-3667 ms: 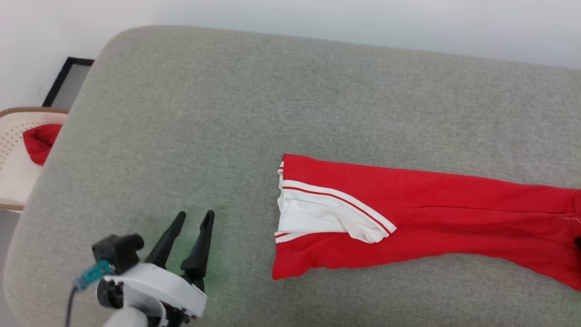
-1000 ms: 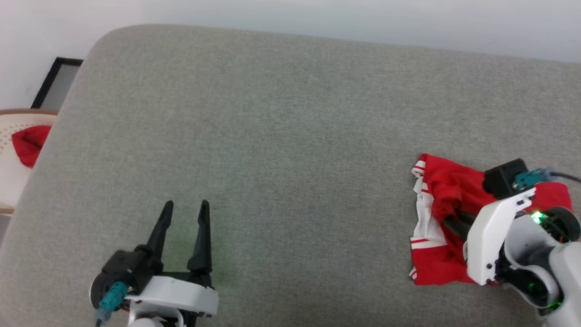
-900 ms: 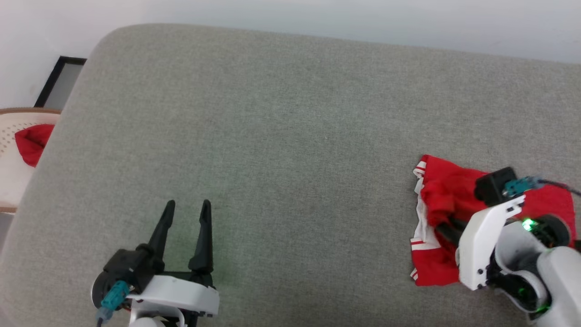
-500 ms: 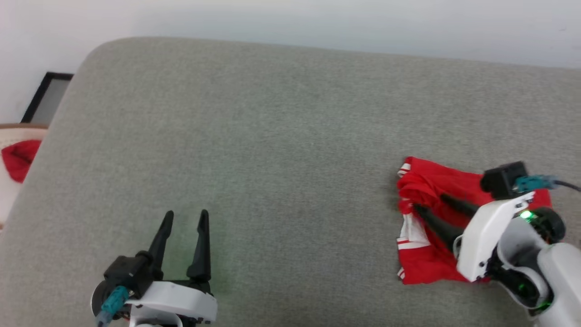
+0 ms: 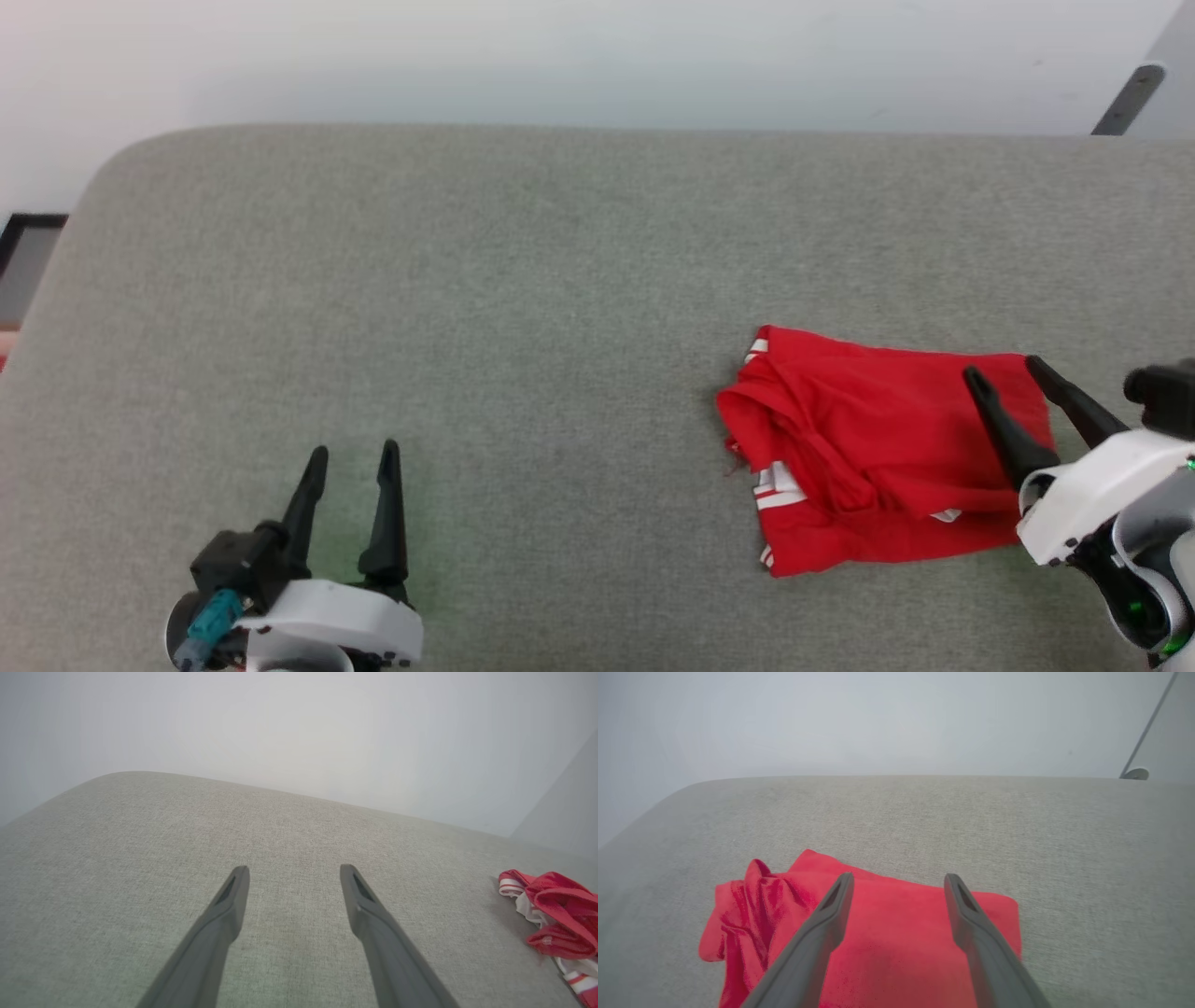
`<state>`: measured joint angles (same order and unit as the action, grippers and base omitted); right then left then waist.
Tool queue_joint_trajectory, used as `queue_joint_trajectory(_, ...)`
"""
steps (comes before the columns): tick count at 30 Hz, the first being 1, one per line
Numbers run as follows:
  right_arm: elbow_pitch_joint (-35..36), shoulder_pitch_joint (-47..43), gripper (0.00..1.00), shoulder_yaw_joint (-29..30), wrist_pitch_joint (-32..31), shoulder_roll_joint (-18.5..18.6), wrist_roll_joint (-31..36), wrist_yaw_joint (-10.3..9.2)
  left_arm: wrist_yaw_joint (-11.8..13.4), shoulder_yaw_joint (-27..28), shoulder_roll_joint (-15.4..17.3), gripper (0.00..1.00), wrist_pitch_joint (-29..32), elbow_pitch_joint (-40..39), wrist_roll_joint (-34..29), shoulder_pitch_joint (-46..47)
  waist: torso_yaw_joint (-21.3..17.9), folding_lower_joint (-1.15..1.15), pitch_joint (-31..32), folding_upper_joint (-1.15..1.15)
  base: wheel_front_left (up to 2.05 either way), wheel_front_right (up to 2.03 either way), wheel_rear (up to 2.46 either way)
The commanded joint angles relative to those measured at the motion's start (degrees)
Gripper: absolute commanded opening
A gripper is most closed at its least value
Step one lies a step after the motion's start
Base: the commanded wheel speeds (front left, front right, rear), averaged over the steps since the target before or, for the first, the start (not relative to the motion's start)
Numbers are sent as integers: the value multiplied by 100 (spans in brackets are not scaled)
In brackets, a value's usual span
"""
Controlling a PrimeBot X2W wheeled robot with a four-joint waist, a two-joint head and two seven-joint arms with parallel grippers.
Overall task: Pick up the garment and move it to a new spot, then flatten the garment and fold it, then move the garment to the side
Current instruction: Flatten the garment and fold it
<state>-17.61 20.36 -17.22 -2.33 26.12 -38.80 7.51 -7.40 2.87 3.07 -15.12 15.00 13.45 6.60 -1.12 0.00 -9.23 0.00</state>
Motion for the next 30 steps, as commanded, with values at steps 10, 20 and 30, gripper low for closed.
queue_joint_trajectory(10,-631,-434,100,18,1280,-15,243,-4,-9,53,92,100,1,143,-26,-312,-273,0,515,0,0,0,0)
queue_joint_trajectory(20,-560,-984,100,337,1606,-284,544,-4,-9,8,195,100,1,-27,29,-860,-357,0,877,0,0,0,0)
queue_joint_trajectory(30,136,-1726,100,1162,1697,-554,1003,-4,-10,44,196,100,1,-485,-55,-1366,-285,0,988,0,0,0,0)
